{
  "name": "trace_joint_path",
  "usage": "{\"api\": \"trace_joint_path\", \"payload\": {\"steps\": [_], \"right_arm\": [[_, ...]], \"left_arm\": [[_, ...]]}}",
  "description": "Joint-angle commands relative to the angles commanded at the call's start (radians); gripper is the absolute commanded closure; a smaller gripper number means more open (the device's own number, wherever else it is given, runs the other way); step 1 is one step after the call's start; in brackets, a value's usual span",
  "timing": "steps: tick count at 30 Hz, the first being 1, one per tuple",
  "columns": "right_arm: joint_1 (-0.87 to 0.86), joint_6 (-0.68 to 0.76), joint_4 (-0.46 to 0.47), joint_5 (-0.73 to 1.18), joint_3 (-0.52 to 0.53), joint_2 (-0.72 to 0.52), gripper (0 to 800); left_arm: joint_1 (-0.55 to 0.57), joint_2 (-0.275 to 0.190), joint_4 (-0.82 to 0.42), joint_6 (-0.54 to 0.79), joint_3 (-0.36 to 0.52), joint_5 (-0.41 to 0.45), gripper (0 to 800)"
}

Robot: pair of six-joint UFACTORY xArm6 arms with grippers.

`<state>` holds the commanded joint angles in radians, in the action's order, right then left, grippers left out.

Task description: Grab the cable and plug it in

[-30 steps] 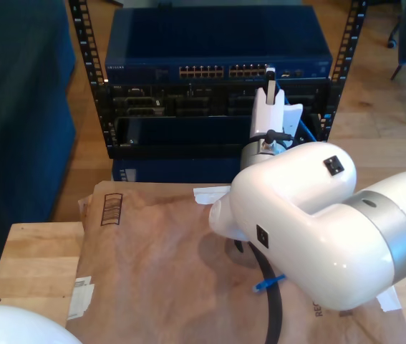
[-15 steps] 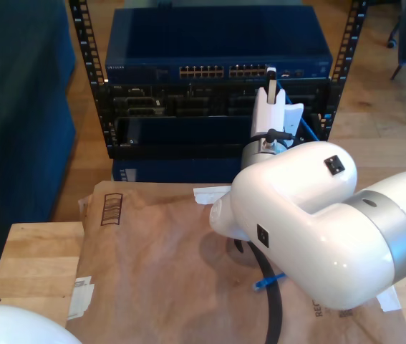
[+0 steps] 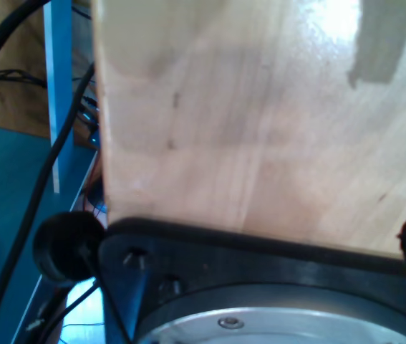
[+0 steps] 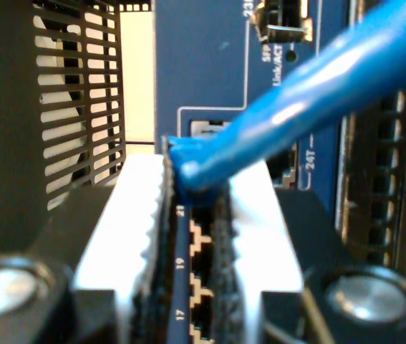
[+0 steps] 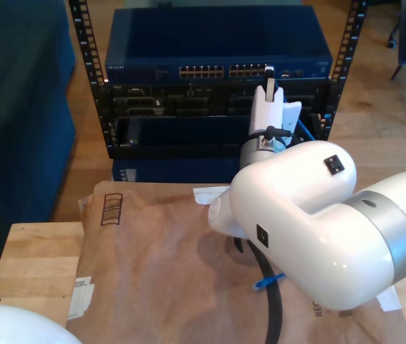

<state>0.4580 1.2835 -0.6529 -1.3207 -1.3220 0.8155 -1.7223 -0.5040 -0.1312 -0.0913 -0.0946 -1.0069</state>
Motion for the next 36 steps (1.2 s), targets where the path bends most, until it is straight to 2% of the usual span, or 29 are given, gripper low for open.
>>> {"api": "trace_joint_path", "payload": {"steps": [10, 15, 19, 24, 27, 30, 36], "right_arm": [[-0.002, 0.000, 0.000, 0.012, -0.031, 0.012, 800], [-0.003, 0.002, 0.000, 0.014, -0.015, 0.011, 608], [-0.003, 0.003, 0.002, 0.038, -0.003, -0.006, 540], [-0.003, 0.005, 0.002, 0.071, 0.098, -0.095, 524], [-0.002, 0.006, 0.000, 0.092, 0.193, -0.170, 520], [0.002, 0.006, 0.000, 0.140, 0.293, -0.247, 478], [0.002, 0.006, 0.000, 0.310, 0.413, -0.393, 364]], "left_arm": [[0.000, 0.000, 0.000, 0.000, 0.000, -0.002, 0], [0.000, 0.000, -0.002, 0.000, 0.000, -0.002, 0], [0.000, 0.000, 0.000, 0.000, 0.000, 0.000, 0], [0.000, 0.000, 0.000, 0.000, 0.000, 0.000, 0], [0.000, 0.000, 0.000, 0.000, 0.000, 0.000, 0], [0.000, 0.000, 0.000, 0.000, 0.000, 0.000, 0], [0.000, 0.000, 0.000, 0.000, 0.000, 0.000, 0]]}}
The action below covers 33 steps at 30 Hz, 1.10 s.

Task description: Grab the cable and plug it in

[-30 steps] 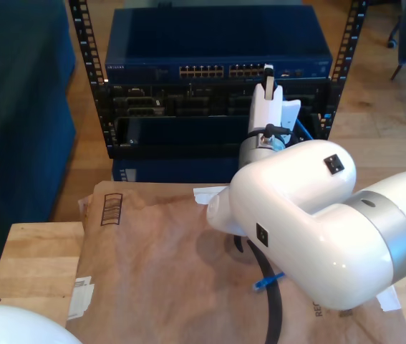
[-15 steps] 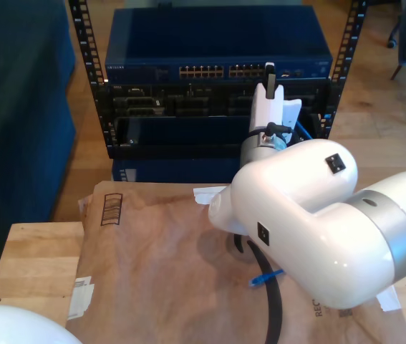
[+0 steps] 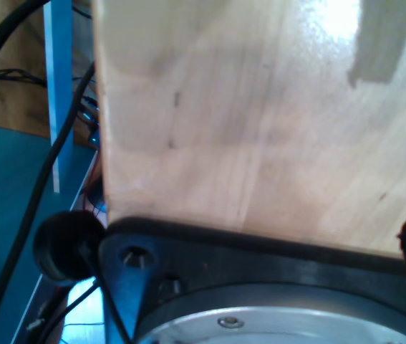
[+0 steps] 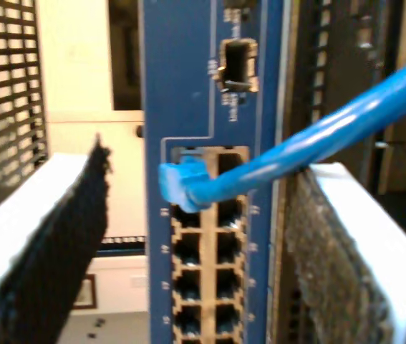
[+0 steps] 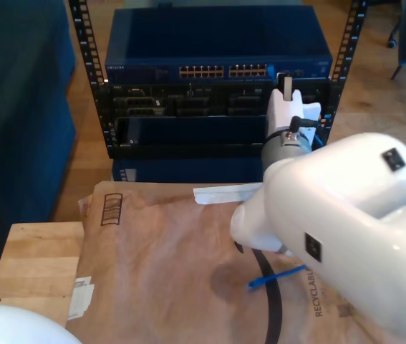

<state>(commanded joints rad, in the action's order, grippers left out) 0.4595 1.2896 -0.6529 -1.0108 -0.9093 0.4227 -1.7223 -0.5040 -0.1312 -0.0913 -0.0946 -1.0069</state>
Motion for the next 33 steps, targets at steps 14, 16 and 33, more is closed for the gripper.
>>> {"api": "trace_joint_path", "payload": {"steps": [14, 16, 33], "right_arm": [[-0.241, -0.005, 0.180, 0.669, 0.100, -0.385, 89], [-0.305, -0.005, 0.238, 0.795, 0.121, -0.446, 74], [-0.911, -0.239, 0.672, 1.473, 0.100, -0.655, 12]], "left_arm": [[0.000, 0.000, 0.000, 0.000, 0.000, 0.000, 0], [0.000, 0.000, 0.000, 0.000, 0.000, 0.000, 0], [0.000, 0.000, 0.000, 0.000, 0.000, -0.002, 0]]}}
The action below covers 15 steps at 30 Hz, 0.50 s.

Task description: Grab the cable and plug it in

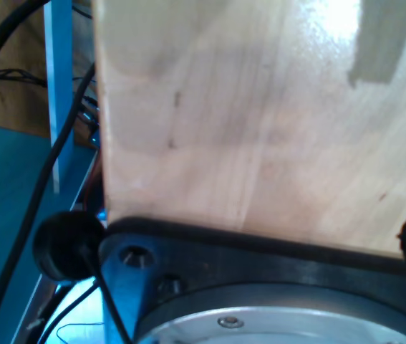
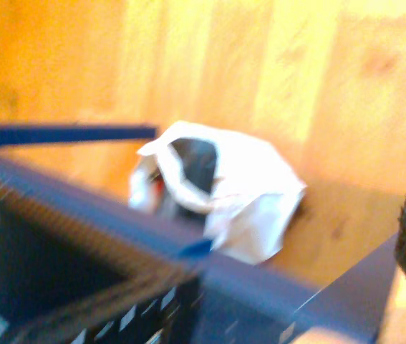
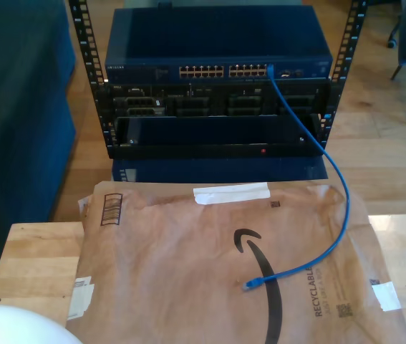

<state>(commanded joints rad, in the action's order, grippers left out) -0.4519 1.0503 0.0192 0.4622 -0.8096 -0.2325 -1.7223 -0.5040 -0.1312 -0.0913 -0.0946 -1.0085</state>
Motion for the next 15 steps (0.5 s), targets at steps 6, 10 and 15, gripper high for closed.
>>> {"api": "trace_joint_path", "payload": {"steps": [6, 10, 15], "right_arm": [[-0.249, -0.278, 0.000, 0.387, -0.080, -0.017, 7], [-0.359, -0.436, 0.000, 0.569, -0.072, -0.075, 7], [-0.525, -0.608, 0.005, 0.775, -0.008, -0.170, 7]], "left_arm": [[0.000, 0.000, 0.000, 0.000, 0.000, 0.002, 0], [0.000, 0.000, -0.002, 0.000, 0.000, 0.000, 0], [0.000, 0.000, 0.000, 0.000, 0.000, 0.000, 0]]}}
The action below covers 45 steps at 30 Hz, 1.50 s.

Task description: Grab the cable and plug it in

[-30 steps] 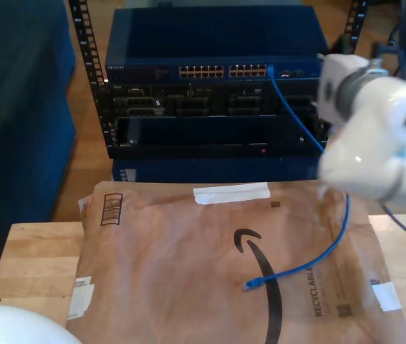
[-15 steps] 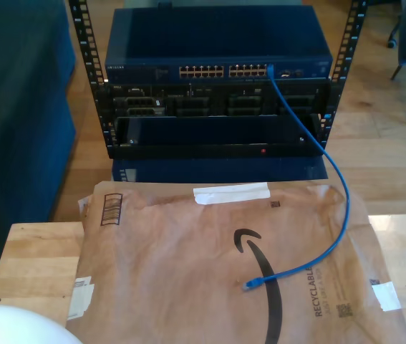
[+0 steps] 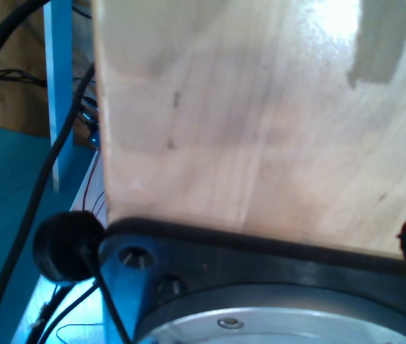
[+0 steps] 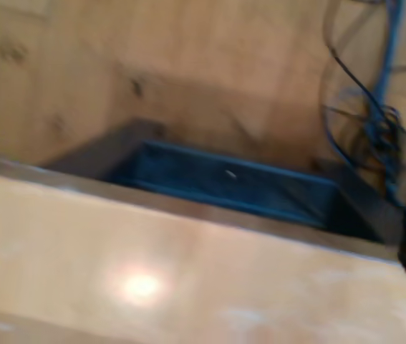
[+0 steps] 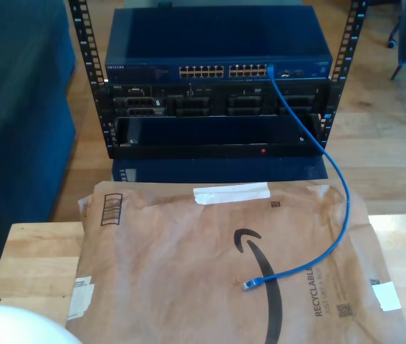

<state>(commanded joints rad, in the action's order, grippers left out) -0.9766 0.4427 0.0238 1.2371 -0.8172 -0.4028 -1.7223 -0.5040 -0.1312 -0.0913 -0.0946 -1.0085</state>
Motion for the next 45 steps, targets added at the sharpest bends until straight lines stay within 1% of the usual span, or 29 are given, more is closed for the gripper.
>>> {"api": "trace_joint_path", "payload": {"steps": [3, 5, 9, 11, 12, 15, 20, 22, 26, 30, 45], "right_arm": [[-0.097, -0.110, -0.002, 0.029, 0.132, -0.083, 7], [-0.164, -0.149, 0.003, 0.029, 0.219, -0.155, 7], [-0.262, -0.299, 0.002, 0.026, 0.394, -0.301, 7], [-0.321, -0.313, 0.000, 0.020, 0.496, -0.362, 7], [-0.347, -0.313, 0.000, 0.003, 0.528, -0.385, 7], [-0.367, -0.315, 0.002, -0.089, 0.621, -0.393, 7], [-0.391, -0.311, 0.002, -0.305, 0.770, -0.388, 7], [-0.405, -0.311, 0.000, -0.356, 0.798, -0.387, 7], [-0.434, -0.308, 0.000, -0.367, 0.818, -0.351, 7], [-0.466, -0.313, 0.000, -0.436, 0.852, -0.327, 6], [-0.468, -0.313, 0.000, -0.445, 0.855, -0.327, 4]], "left_arm": [[0.000, 0.000, 0.000, 0.000, 0.000, 0.002, 0], [0.000, 0.000, 0.000, 0.000, 0.000, 0.002, 0], [0.000, 0.000, -0.002, 0.000, 0.000, 0.002, 0], [0.000, 0.000, 0.000, 0.000, 0.000, 0.002, 0], [0.000, 0.000, 0.000, 0.000, 0.000, 0.002, 0], [0.000, 0.000, 0.000, 0.000, 0.000, 0.002, 0], [-0.002, 0.000, 0.000, 0.000, 0.000, 0.002, 0], [0.000, 0.000, 0.000, 0.000, 0.000, 0.002, 0], [0.000, 0.000, 0.000, 0.000, 0.000, 0.002, 0], [0.000, 0.000, 0.000, 0.000, 0.000, 0.002, 0], [0.000, 0.000, 0.000, 0.000, 0.000, 0.002, 0]]}}
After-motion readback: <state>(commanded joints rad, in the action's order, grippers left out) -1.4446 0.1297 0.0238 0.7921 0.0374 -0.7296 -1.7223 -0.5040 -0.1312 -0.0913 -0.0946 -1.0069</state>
